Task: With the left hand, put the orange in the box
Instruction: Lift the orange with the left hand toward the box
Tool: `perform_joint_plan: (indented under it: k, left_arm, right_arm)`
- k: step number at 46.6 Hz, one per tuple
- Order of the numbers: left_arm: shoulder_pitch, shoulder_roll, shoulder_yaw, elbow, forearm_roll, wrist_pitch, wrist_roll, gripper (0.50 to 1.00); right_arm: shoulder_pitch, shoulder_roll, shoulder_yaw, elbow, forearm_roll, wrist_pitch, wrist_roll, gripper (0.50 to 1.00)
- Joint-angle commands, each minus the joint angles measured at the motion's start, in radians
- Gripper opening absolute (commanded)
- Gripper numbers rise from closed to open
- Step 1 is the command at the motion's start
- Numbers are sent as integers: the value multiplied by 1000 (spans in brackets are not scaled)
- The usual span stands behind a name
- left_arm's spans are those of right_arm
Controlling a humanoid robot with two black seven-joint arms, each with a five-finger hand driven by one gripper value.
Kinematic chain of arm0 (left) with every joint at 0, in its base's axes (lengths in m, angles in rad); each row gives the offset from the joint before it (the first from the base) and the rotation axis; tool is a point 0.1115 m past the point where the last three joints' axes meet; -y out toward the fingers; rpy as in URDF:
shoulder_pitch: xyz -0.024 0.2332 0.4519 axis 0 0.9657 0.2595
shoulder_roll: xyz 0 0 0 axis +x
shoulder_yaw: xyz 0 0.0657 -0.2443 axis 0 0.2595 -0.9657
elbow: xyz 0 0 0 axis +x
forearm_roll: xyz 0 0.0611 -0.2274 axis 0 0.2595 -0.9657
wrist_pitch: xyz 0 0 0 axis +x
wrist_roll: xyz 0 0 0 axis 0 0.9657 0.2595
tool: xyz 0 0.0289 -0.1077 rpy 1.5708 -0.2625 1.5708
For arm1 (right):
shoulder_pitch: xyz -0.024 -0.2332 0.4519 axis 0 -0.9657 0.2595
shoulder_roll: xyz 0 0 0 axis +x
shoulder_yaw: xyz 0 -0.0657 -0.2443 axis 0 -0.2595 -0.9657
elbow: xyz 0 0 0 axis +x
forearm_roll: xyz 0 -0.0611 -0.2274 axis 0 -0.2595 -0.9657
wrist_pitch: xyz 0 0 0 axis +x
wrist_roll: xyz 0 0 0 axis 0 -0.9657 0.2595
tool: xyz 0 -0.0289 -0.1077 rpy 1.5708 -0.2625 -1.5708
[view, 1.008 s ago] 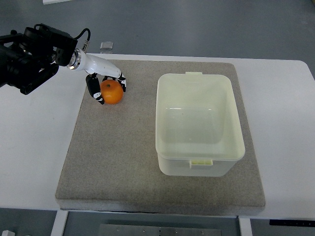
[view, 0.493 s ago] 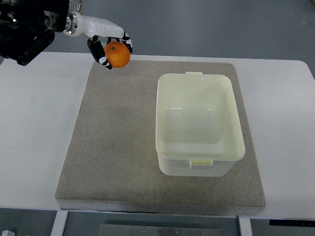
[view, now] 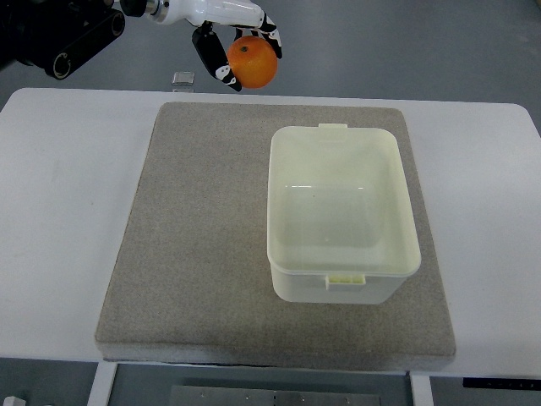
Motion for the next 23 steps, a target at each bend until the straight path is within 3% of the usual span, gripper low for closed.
perform_joint_plan:
  k: [1, 23]
  left_arm:
    - [-7, 6, -24, -41, 5, -4, 0, 500]
    - [-13, 3, -38, -280, 19, -2, 0, 500]
  right_arm:
    - [0, 0, 0, -1, 0, 1, 0, 932]
    - [0, 0, 0, -1, 0, 1, 0, 932]
